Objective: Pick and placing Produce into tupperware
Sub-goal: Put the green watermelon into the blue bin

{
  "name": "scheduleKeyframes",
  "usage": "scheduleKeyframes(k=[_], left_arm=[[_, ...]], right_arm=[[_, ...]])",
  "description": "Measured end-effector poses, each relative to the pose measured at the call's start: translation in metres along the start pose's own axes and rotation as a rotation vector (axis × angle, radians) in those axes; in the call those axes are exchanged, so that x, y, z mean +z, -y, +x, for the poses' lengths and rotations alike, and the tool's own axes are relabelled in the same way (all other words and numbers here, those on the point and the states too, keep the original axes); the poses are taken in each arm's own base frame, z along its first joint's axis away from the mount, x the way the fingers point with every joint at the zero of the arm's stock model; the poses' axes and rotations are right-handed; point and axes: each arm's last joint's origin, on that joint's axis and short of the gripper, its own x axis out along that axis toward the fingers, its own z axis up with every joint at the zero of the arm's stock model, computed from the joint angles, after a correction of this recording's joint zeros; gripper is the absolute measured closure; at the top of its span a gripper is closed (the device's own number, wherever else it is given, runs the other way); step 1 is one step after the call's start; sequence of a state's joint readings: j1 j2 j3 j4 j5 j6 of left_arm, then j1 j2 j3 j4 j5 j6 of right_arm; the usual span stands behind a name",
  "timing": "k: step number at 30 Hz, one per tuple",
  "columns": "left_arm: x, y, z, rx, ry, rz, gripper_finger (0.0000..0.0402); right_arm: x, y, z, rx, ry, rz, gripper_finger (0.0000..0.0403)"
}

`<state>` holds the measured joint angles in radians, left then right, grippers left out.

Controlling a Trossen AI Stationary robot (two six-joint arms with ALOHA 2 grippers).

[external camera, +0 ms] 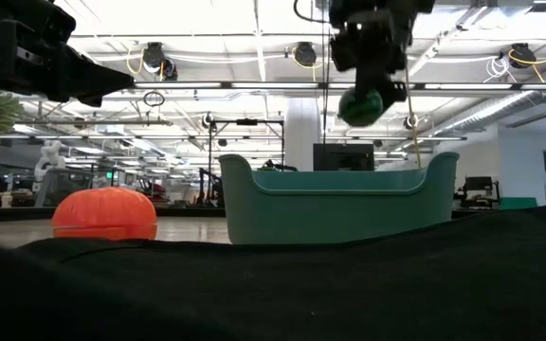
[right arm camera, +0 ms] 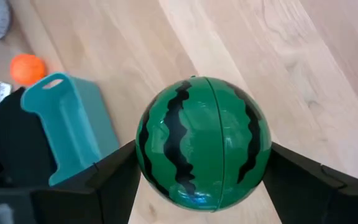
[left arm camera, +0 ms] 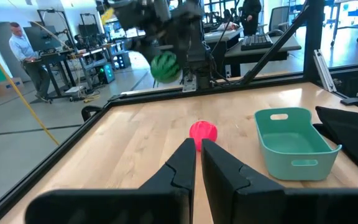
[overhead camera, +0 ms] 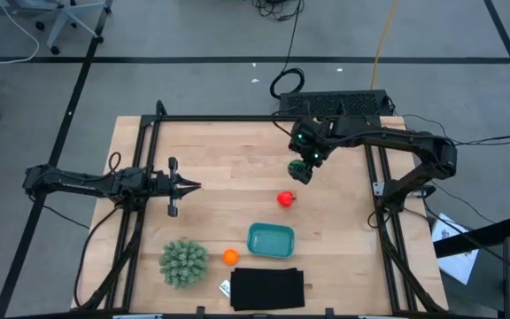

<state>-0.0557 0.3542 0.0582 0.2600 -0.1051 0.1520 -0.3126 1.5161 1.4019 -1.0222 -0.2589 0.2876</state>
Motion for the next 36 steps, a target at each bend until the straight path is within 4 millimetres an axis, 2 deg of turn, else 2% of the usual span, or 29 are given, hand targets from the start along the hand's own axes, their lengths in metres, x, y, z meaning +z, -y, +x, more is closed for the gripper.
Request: scheduleKeyframes(k=[8,15,19,29,36], left_arm=[[0.000,0.000,0.000,0.000,0.000,0.000,0.0371],[0.000,0.000,0.000,0.001,0.005,0.000,0.0371],[0.000,0.000,0.000,0.001,0.005,0.000,0.0371],[0.001,0.000,0.000,0.001,0.005,0.000,0.0371],[0.000,0.000,0.000,0.001,0.005,-0.006,0.0371]], right_arm=[[-0.001,-0.010,-0.033,-0.113,-0.035,0.015,0.0117],[-0.004,-0.017,-0.035,-0.108,-0.048,-0.011,0.0117],[0.001,-0.026,-0.025,-0.094,-0.039,-0.048,0.0117],[0.012,-0.056,0.032,0.011,-0.167,-0.141,0.0117],[0.031,-0.096,0.039,0.049,-0.159,-0.293,0.0117]])
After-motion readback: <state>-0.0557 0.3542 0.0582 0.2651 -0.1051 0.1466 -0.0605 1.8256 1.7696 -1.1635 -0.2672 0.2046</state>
